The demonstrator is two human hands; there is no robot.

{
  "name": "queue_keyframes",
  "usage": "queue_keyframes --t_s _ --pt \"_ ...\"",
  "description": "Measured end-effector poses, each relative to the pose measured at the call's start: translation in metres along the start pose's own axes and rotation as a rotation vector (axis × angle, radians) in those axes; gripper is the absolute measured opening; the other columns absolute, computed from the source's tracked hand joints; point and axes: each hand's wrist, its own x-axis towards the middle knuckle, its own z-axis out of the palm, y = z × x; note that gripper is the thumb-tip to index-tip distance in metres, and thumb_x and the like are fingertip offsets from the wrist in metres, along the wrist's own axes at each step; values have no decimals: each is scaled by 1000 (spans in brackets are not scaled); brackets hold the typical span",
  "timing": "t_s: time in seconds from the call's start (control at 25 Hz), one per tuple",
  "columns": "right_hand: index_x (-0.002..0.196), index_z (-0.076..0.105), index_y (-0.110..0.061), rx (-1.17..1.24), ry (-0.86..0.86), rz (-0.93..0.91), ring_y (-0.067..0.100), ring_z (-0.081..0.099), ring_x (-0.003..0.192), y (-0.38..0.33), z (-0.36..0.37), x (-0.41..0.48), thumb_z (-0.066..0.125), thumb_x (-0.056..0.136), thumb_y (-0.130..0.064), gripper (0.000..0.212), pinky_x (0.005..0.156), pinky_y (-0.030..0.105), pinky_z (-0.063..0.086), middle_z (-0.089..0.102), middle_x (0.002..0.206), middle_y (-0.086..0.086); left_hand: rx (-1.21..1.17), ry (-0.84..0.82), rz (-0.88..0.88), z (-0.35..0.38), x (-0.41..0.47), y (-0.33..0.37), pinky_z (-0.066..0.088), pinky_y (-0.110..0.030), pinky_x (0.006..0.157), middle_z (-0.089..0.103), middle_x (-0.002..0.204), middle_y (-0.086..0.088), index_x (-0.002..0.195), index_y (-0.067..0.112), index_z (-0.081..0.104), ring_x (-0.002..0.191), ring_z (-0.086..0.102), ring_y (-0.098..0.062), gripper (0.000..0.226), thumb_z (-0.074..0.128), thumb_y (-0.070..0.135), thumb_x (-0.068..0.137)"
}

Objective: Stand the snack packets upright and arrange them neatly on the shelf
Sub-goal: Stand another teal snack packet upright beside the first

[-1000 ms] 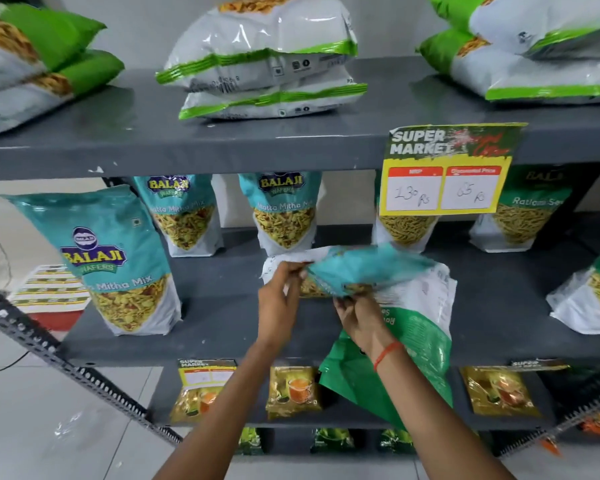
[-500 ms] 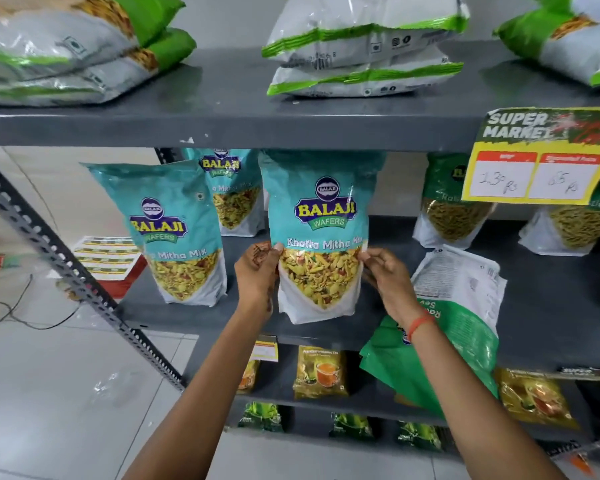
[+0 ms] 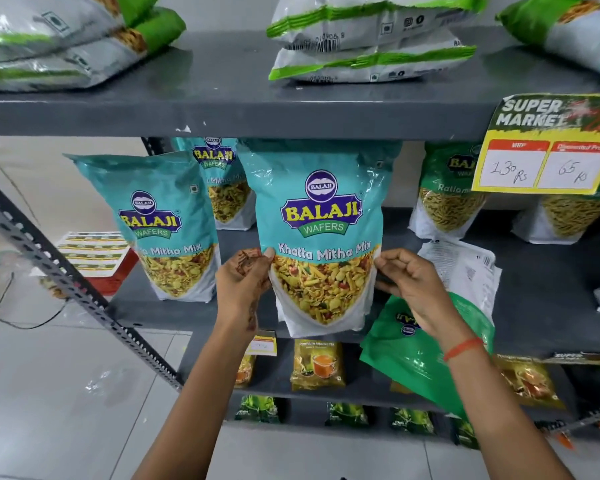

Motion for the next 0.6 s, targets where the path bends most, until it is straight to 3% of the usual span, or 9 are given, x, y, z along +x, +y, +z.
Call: queue_keyframes --t_s 0.12,0.24,0.36,0.48,0.6 --pt "88 60 -12 34 47 -26 2 67 79 19 17 18 50 91 -6 12 79 23 56 74 77 -11 -3 36 -31 -2 30 -13 51 -31 73 66 84 -10 84 7 63 79 61 -21 10 60 15 88" --pt "87 58 -15 30 116 -28 12 65 87 41 38 35 50 92 -8 12 86 34 53 71 86 -3 33 104 -50 -6 56 -31 49 -19 59 62 78 -5 85 7 60 69 55 -14 13 56 18 91" --pt "88 58 -15 57 150 12 21 60 97 58 50 41 51 93 -12 9 94 45 48 67 94 5 56 127 -55 -13 68 -45 49 -24 64 65 80 -2 85 12 61 70 59 -11 12 56 21 91" --pt "92 59 -16 31 167 40 21 61 100 62 52 42 51 93 -16 8 97 47 48 67 101 8 119 110 5 -16 67 -50 52 -30 77 67 93 -4 99 8 61 91 64 -22 17 52 22 93" --pt "103 60 -11 -259 230 -19 22 62 101 53 55 40 46 95 -16 16 95 41 49 66 107 9 305 60 152 -6 49 -49 45 -14 91 55 125 4 131 9 44 121 51 -17 37 42 23 97"
